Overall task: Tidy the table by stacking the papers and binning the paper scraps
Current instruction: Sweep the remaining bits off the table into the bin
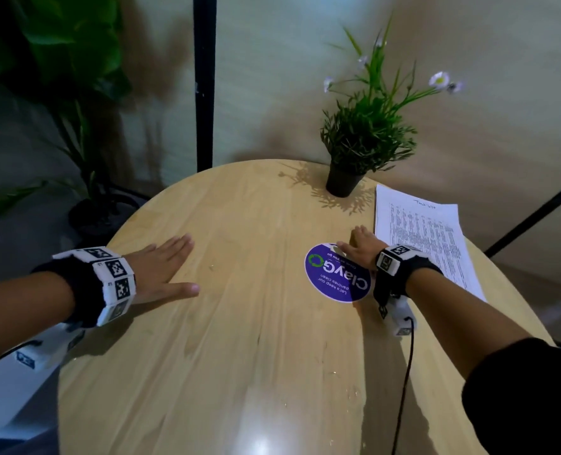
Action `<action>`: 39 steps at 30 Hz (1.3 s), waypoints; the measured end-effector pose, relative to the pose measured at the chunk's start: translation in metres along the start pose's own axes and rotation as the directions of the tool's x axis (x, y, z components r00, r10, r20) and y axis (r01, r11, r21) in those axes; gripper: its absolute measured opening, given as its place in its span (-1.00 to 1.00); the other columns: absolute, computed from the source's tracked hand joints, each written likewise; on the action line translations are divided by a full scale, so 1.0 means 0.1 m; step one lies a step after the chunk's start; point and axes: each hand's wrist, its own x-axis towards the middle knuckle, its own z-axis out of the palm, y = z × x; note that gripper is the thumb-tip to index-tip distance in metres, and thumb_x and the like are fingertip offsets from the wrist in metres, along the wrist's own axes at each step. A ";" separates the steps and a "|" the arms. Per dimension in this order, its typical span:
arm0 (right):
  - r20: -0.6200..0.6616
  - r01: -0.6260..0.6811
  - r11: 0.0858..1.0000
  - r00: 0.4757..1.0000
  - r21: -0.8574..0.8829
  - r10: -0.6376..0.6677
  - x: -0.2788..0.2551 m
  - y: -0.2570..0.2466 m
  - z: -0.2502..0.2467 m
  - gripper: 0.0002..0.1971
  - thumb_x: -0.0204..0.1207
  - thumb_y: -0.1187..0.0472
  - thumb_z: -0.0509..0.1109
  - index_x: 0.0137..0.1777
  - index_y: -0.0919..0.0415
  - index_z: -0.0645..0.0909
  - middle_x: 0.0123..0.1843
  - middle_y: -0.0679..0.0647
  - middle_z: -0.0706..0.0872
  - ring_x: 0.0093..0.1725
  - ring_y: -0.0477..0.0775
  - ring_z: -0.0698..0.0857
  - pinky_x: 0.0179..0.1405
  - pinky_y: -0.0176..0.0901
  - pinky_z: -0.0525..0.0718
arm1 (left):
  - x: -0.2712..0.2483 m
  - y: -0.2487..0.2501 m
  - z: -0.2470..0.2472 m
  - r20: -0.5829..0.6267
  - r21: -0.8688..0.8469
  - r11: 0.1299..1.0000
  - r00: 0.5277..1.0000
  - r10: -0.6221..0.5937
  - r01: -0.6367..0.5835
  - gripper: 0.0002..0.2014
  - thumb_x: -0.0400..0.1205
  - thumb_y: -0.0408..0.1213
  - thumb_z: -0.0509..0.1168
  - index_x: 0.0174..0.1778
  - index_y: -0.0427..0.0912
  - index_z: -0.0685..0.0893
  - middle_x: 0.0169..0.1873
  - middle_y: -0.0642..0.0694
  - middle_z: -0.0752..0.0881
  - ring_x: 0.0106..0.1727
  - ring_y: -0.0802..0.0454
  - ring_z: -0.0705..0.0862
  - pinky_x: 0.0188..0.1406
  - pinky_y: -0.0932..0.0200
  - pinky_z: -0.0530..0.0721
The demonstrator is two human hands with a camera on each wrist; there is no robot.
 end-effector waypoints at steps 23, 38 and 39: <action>0.401 0.672 0.741 0.680 -0.005 -0.614 -1.57 -0.20 0.54 0.20 0.17 -0.62 -0.37 0.65 0.26 -0.31 0.66 0.06 -0.38 0.62 -0.01 -0.38 0.63 -0.02 -0.30 | -0.33 1.45 0.26 0.117 0.061 0.895 0.894 0.433 -0.442 0.20 0.19 0.56 -0.37 0.60 -0.23 -0.42 0.63 -0.16 -0.40 0.57 0.07 -0.47 0.58 0.12 -0.34; 0.152 0.235 0.969 0.963 -0.077 -0.221 -1.37 0.74 -0.03 -0.24 0.67 -0.15 -0.01 0.67 0.22 -0.25 0.72 0.11 -0.23 0.71 0.08 -0.16 0.62 -0.18 -0.14 | 0.05 0.73 -0.37 -0.109 0.029 0.998 0.992 -0.058 0.062 0.09 0.39 0.56 -0.27 0.64 -0.19 -0.34 0.66 -0.07 -0.34 0.69 -0.02 -0.29 0.65 -0.08 -0.17; 0.171 0.197 0.976 0.969 -0.096 -0.179 -1.31 0.79 -0.01 -0.17 0.61 -0.26 -0.05 0.67 0.22 -0.28 0.72 0.12 -0.24 0.70 0.10 -0.20 0.65 -0.07 -0.14 | 0.13 0.59 -0.35 -0.116 0.018 0.992 0.986 -0.124 0.127 -0.04 0.55 0.41 -0.14 0.65 -0.19 -0.32 0.66 -0.07 -0.32 0.70 -0.02 -0.26 0.66 -0.09 -0.14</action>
